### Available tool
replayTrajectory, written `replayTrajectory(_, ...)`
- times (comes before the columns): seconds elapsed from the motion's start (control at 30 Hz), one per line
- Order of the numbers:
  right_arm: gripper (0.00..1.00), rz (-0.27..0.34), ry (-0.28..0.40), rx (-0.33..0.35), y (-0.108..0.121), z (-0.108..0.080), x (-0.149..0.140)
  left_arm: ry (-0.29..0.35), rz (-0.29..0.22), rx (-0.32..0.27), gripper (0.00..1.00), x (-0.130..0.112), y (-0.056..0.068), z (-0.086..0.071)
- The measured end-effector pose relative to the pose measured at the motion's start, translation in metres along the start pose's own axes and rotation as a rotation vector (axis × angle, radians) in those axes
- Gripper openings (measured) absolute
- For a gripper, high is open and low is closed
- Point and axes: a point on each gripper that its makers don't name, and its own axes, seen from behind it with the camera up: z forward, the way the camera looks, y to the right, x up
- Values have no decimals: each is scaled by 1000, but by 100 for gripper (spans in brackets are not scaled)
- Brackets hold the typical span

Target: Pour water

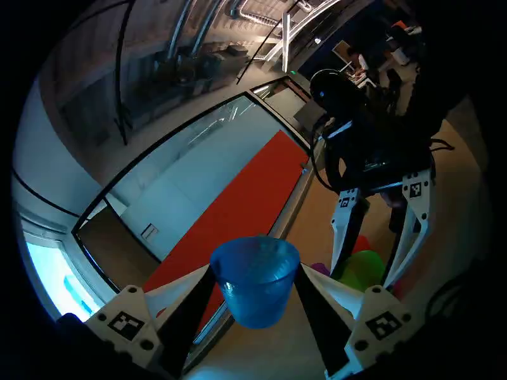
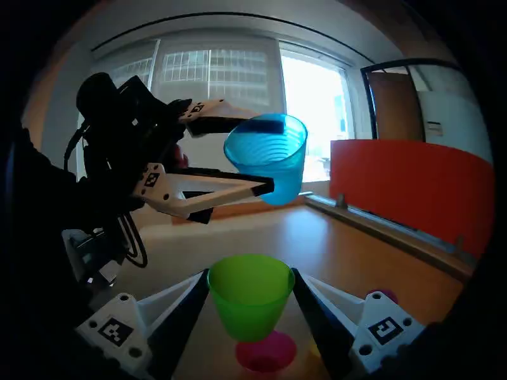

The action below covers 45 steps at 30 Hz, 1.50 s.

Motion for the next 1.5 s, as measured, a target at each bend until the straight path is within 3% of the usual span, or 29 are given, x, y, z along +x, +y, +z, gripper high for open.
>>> replayTrajectory(1.5,94,-11,14,6,-2,1,6,6,96,5,85,3,2,-1)
